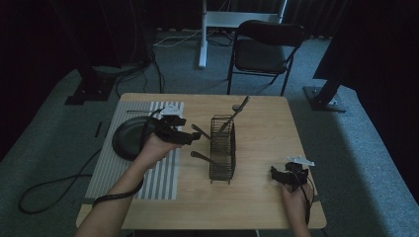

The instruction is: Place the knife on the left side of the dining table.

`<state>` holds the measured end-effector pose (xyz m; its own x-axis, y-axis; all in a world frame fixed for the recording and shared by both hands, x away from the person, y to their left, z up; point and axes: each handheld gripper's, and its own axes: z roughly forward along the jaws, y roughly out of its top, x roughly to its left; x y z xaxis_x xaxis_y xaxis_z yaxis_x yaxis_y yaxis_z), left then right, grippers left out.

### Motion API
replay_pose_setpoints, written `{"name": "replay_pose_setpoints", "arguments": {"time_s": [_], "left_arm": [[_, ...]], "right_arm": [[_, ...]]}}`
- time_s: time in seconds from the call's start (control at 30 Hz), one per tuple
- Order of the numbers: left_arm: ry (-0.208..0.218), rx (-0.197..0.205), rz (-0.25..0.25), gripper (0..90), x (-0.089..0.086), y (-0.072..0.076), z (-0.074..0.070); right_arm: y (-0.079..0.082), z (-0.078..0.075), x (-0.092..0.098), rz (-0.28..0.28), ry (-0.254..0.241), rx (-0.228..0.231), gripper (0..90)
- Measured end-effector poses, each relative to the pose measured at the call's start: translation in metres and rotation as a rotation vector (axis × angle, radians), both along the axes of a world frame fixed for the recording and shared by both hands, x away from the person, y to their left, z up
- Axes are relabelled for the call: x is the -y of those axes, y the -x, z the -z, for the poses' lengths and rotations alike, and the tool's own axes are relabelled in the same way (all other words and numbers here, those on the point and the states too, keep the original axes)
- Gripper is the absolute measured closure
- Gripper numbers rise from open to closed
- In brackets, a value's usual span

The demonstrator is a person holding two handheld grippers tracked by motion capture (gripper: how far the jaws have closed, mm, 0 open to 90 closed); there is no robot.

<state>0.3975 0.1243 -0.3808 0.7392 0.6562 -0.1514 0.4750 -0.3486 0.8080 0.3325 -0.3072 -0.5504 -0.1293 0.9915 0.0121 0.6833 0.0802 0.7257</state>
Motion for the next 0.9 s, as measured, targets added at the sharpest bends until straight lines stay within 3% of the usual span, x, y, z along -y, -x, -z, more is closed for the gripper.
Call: {"name": "replay_pose_setpoints", "arguments": {"time_s": [0.2, 0.23, 0.43, 0.47, 0.63, 0.67, 0.7, 0.83, 0.87, 0.9], "left_arm": [[-0.020, -0.002, -0.013, 20.9, 0.005, -0.005, 0.004], [-0.012, -0.010, -0.014, 26.9, 0.006, -0.007, 0.005], [0.002, -0.020, -0.014, 41.7, 0.009, -0.009, 0.007], [0.016, -0.031, -0.010, 41.7, 0.008, -0.010, 0.008], [0.051, -0.062, 0.018, 65.6, 0.009, -0.009, 0.007], [0.051, -0.062, 0.018, 65.6, 0.009, -0.009, 0.007], [0.062, -0.088, 0.033, 71.7, 0.011, -0.009, 0.006], [0.060, -0.083, 0.039, 74.3, 0.011, -0.009, 0.007], [0.090, -0.116, 0.028, 75.0, 0.010, -0.010, 0.008], [0.097, -0.120, 0.026, 75.8, 0.010, -0.010, 0.008]], "right_arm": [[0.000, 0.000, 0.000, -0.001, 0.000, 0.000, 12.6], [0.000, 0.000, 0.000, -0.001, 0.000, 0.000, 12.7], [0.000, 0.000, 0.000, -0.001, 0.001, 0.001, 12.7], [0.000, 0.000, 0.000, -0.002, 0.001, 0.001, 12.7], [0.000, 0.000, 0.000, -0.001, 0.001, 0.001, 12.9], [0.000, 0.000, 0.000, -0.001, 0.001, 0.001, 12.9], [0.000, 0.000, 0.000, -0.002, 0.001, 0.001, 13.0], [0.001, 0.000, 0.000, -0.001, 0.001, 0.002, 13.0], [0.001, 0.000, 0.000, -0.002, 0.001, 0.002, 13.0], [0.001, 0.000, 0.000, -0.002, 0.001, 0.002, 13.0]]}}
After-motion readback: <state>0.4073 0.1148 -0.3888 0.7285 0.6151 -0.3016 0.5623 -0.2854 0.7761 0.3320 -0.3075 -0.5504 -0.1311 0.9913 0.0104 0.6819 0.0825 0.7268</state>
